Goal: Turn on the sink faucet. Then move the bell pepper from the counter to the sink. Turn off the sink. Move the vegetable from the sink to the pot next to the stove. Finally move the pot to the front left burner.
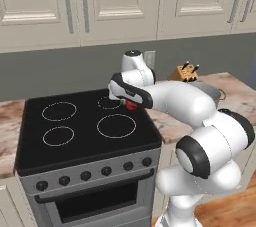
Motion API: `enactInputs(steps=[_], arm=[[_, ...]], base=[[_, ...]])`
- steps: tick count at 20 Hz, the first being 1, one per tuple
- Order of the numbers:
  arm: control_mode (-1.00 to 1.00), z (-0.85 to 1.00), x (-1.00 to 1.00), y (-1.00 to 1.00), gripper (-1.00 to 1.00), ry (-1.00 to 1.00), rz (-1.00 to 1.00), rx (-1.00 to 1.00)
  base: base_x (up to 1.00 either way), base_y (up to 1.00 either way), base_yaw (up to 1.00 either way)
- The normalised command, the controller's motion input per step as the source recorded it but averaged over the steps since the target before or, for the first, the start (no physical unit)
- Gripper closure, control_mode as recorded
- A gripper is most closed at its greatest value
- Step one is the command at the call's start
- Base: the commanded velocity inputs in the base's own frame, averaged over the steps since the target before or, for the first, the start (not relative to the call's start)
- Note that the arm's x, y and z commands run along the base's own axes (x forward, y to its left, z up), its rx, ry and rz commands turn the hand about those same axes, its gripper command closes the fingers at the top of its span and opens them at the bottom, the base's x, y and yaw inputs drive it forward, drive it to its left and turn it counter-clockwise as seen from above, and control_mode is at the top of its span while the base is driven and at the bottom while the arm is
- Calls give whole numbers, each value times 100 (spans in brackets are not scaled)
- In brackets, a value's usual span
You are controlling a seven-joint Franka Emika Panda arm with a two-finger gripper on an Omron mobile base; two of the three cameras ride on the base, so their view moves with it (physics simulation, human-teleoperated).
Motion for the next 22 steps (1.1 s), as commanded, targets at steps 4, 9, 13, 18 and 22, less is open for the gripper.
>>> enactInputs(steps=[4,9,13,18,22], arm=[[100,0,0,0,100,0,0,0],[100,0,0,0,100,0,0,0],[100,0,0,0,100,0,0,0],[100,0,0,0,100,0,0,0],[100,0,0,0,100,0,0,0]], base=[[36,41,-21],[36,38,-19],[27,28,-14],[13,9,-8],[3,0,-1]])
